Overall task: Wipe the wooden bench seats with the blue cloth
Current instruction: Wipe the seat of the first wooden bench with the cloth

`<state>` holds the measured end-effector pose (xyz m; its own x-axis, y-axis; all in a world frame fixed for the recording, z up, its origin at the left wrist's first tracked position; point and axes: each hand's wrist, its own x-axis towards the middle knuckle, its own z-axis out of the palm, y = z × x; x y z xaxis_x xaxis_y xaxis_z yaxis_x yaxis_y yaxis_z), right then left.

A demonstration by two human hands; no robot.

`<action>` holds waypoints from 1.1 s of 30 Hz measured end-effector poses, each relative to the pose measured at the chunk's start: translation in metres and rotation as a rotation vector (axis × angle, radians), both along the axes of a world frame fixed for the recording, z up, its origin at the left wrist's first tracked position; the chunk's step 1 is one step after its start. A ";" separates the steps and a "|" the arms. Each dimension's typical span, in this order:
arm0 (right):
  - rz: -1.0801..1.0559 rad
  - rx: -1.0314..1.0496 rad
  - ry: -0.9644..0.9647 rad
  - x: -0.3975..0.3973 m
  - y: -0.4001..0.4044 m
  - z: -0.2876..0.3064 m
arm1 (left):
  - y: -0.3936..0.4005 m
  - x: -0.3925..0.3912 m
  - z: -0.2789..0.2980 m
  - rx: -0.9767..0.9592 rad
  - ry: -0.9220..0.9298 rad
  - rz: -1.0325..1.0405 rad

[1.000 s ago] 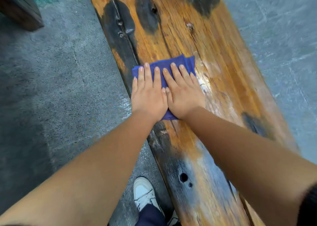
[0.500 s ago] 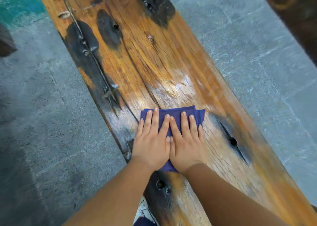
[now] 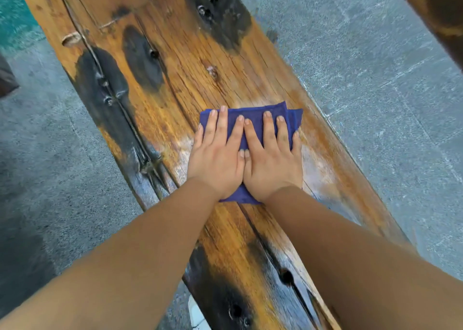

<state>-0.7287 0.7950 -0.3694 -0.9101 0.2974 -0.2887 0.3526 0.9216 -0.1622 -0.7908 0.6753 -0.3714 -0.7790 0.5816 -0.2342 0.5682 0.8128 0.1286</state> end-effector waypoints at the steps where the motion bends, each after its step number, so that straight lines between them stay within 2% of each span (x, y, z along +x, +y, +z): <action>1: 0.005 -0.001 -0.003 -0.010 0.003 0.000 | 0.003 -0.009 0.000 0.001 -0.006 0.006; 10: 0.029 0.017 -0.006 -0.096 0.026 0.005 | 0.025 -0.090 0.002 0.030 -0.019 0.048; 21: -0.145 0.030 0.031 -0.203 0.049 0.004 | 0.061 -0.216 -0.004 0.069 0.009 -0.092; 33: -0.136 0.040 0.030 -0.222 0.054 0.004 | 0.065 -0.232 -0.007 0.081 0.018 -0.126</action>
<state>-0.9506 0.8489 -0.3657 -0.8686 0.4293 -0.2475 0.4703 0.8716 -0.1384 -1.0232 0.7403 -0.3782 -0.7027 0.6912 -0.1689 0.6676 0.7225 0.1794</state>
